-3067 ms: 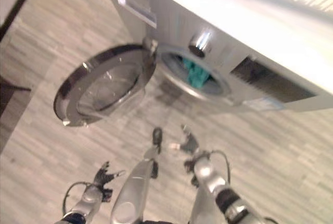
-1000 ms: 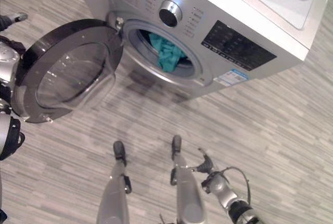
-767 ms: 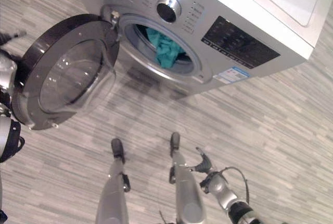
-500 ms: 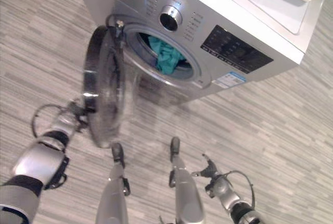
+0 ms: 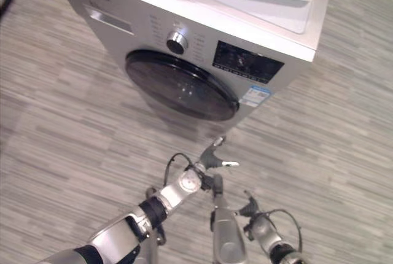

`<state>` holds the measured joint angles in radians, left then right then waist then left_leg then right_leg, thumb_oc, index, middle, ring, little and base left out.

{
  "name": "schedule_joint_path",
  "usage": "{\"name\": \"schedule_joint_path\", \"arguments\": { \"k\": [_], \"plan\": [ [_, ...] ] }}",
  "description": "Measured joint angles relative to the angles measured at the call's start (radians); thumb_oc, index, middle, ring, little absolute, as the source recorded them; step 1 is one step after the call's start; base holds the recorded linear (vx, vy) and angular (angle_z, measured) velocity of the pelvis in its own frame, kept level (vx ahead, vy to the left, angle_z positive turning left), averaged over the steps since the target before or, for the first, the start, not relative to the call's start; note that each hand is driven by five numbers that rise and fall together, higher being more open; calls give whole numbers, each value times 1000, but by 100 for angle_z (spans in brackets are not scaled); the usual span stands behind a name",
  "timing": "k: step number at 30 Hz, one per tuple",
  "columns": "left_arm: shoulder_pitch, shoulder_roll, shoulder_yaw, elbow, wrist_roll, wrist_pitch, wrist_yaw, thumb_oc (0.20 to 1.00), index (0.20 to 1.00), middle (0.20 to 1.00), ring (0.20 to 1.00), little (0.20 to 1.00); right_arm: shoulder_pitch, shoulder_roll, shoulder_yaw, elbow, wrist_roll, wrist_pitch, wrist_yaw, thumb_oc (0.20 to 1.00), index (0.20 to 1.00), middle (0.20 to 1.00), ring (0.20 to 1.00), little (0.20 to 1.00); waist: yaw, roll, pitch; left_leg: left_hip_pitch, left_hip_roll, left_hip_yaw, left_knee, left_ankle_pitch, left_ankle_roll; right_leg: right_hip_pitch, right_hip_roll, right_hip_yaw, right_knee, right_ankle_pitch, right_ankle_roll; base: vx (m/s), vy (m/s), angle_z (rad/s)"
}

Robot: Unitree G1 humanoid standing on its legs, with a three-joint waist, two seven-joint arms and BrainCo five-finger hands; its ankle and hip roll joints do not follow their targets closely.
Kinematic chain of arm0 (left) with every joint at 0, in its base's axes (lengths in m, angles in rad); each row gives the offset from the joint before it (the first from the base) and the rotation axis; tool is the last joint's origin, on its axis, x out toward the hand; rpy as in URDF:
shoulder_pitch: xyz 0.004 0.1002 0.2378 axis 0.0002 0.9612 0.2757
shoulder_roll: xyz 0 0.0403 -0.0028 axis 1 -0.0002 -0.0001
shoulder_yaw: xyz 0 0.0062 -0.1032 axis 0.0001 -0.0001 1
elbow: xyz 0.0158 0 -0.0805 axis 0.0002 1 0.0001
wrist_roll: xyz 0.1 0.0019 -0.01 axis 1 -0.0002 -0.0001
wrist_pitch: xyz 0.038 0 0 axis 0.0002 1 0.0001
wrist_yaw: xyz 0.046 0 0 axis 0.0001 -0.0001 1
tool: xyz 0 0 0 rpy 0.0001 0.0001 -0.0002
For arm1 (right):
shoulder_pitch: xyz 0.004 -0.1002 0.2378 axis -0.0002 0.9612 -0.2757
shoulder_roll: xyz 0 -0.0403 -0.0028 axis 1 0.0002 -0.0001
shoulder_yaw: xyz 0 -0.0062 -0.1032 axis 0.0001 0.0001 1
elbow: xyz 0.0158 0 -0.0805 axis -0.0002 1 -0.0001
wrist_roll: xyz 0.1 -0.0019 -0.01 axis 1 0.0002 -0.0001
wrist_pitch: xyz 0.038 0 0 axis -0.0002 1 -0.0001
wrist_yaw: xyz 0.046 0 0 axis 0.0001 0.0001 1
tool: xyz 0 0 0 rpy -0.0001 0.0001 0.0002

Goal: Grab the laundry basket,head to the washer,open it,put in the laundry and shut it.

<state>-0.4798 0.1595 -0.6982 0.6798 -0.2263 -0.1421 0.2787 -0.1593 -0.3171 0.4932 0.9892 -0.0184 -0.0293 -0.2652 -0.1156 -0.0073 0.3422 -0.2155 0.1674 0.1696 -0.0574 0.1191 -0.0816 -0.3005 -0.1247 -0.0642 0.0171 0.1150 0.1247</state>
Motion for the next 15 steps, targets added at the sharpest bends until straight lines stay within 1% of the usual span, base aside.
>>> {"name": "schedule_joint_path", "arguments": {
  "k": [1, 2, 3, 4, 5, 6, 8, 9, 11, 12, 13, 14, 15],
  "plan": [
    [33, 30, 31, 11, 1, -1, -9, 1000, 1000, 1000, 1000, 1000, 10, -1, -14, 21, 0, -6, 2, 1000, 1000, 1000, 1000, 1000, 8, 11, -1, 10, 3, -1, 1, -2, 2, 13, 3, -2, -5, -1, -2, 72, -33, -1],
    [140, 104, 97, 24, 1, 2, -22, 1000, 1000, 1000, 1000, 1000, 34, -3, -63, 63, -2, -15, 6, 1000, 1000, 1000, 1000, 1000, 33, 36, -11, 32, 13, -2, 1, -7, 11, 39, 9, -6, -12, -4, -7, 108, -35, 0],
    [221, 155, 138, 7, 11, -3, -42, 1000, 1000, 1000, 1000, 1000, 40, -8, -83, 86, -12, -18, 11, 1000, 1000, 1000, 1000, 1000, 44, 51, -17, 44, 15, -2, -2, -10, 14, 50, 10, -6, -14, -6, -9, 105, -34, 2],
    [275, 188, 159, 5, 11, -4, -50, 1000, 1000, 1000, 1000, 1000, 51, -14, -102, 98, -20, -17, 11, 1000, 1000, 1000, 1000, 1000, 55, 63, -27, 50, 16, -5, -3, -13, 17, 61, 10, -12, -18, -8, -10, 109, -30, 9],
    [320, 214, 183, 2, 18, -7, -64, 1000, 1000, 1000, 1000, 1000, 59, -18, -116, 110, -27, -18, 13, 1000, 1000, 1000, 1000, 1000, 56, 73, -33, 56, 16, -11, -6, -13, 17, 73, 10, -20, -25, -9, -11, 47, -12, 31],
    [415, 248, 225, 2, 31, -8, -77, 1000, 1000, 1000, 1000, 1000, 79, -28, -139, 134, -36, -18, 20, 1000, 1000, 1000, 1000, 1000, 65, 96, -47, 74, 12, -31, -20, -13, 17, 102, 7, -41, -31, -17, -12, 70, -22, 36],
    [478, 278, 250, 0, 32, -11, -98, 1000, 1000, 1000, 1000, 1000, 99, -35, -156, 163, -36, -16, 28, 1000, 1000, 1000, 1000, 1000, 84, 113, -63, 86, 7, -50, -20, -13, 17, 131, 0, -56, -43, -18, -9, 43, -14, 34],
    [537, 295, 257, 0, 32, -32, -133, 1000, 1000, 1000, 1000, 1000, 103, -41, -162, 185, -39, -17, 30, 1000, 1000, 1000, 1000, 1000, 106, 119, -74, 97, 1, -55, -22, -14, 16, 153, -6, -61, -52, -21, -4, 41, -23, 28],
    [569, 278, 273, 20, 30, -34, -147, 1000, 1000, 1000, 1000, 1000, 105, -40, -160, 197, -48, -18, 34, 1000, 1000, 1000, 1000, 1000, 106, 118, -84, 110, -7, -68, -24, -14, 16, 177, -13, -78, -65, -19, -1, 35, -31, 25],
    [585, 261, 279, 42, 31, -37, -157, 1000, 1000, 1000, 1000, 1000, 105, -37, -161, 205, -51, -19, 36, 1000, 1000, 1000, 1000, 1000, 113, 118, -96, 110, -11, -78, -25, -14, 16, 188, -16, -84, -67, -22, 1, 37, -27, 22],
    [586, 229, 305, 91, 32, -53, -173, 1000, 1000, 1000, 1000, 1000, 105, -30, -165, 221, -54, -19, 40, 1000, 1000, 1000, 1000, 1000, 122, 112, -111, 115, -13, -81, -29, -14, 16, 197, -17, -88, -78, -20, 0, 37, -28, 16],
    [586, 191, 340, 163, 32, -60, -176, 1000, 1000, 1000, 1000, 1000, 109, -11, -171, 251, -54, -19, 51, 1000, 1000, 1000, 1000, 1000, 130, 93, -143, 126, -15, -83, -30, -13, 15, 220, -17, -95, -102, -10, 5, 25, -24, 14],
    [591, 177, 354, 219, 36, -68, -175, 1000, 1000, 1000, 1000, 1000, 111, 0, -172, 254, -54, -19, 53, 1000, 1000, 1000, 1000, 1000, 140, 87, -159, 133, -15, -94, -30, -14, 15, 237, -17, -107, -104, -11, 4, 31, -14, 23]
  ]
}}
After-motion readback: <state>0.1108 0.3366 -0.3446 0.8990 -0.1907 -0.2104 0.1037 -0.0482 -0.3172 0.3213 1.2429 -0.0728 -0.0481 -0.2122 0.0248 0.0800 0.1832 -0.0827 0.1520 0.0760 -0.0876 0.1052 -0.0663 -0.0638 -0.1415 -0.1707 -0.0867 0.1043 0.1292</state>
